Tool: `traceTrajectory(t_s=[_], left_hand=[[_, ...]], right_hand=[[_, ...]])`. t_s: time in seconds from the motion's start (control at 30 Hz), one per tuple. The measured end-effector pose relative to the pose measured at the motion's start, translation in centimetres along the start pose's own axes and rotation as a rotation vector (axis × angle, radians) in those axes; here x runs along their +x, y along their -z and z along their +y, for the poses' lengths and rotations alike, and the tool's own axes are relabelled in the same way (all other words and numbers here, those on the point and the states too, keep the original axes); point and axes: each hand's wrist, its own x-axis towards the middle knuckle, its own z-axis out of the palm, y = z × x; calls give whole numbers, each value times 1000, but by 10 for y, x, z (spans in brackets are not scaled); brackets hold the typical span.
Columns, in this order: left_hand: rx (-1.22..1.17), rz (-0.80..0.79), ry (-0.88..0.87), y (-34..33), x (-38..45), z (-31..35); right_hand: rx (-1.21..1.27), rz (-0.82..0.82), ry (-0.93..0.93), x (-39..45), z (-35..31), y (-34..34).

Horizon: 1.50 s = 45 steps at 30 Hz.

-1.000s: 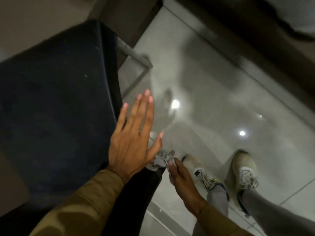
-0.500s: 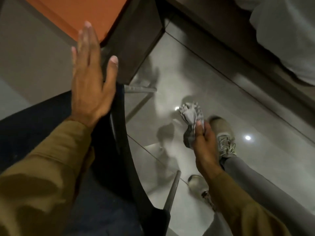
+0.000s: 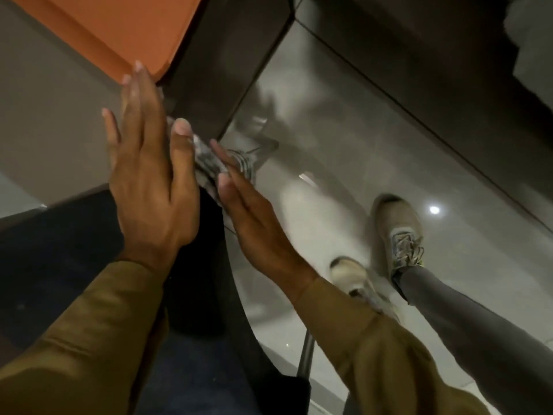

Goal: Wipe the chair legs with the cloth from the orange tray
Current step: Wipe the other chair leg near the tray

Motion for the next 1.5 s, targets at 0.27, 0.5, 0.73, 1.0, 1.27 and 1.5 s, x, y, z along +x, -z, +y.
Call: traceTrajectory(t_s=[0.27,0.5,0.73,1.0,1.27,1.5], left_hand=[[-7,17,23,-1,-1,4],[19,-59,38,4,2,6],[29,-36,35,0,4,4],[-26,-1,-26,-5,1,-4],[12,-30,24,0,0,3],[-6,-23,-17,-3,1,-1]], right_hand=[[-8,207,-223,115,69,42],[50,56,-239,59,30,38],[-194,20,20,32,13,27],[-91,214,-378,182,96,73],[103,40,-145,57,10,24],[77,112,-92,86,51,31]])
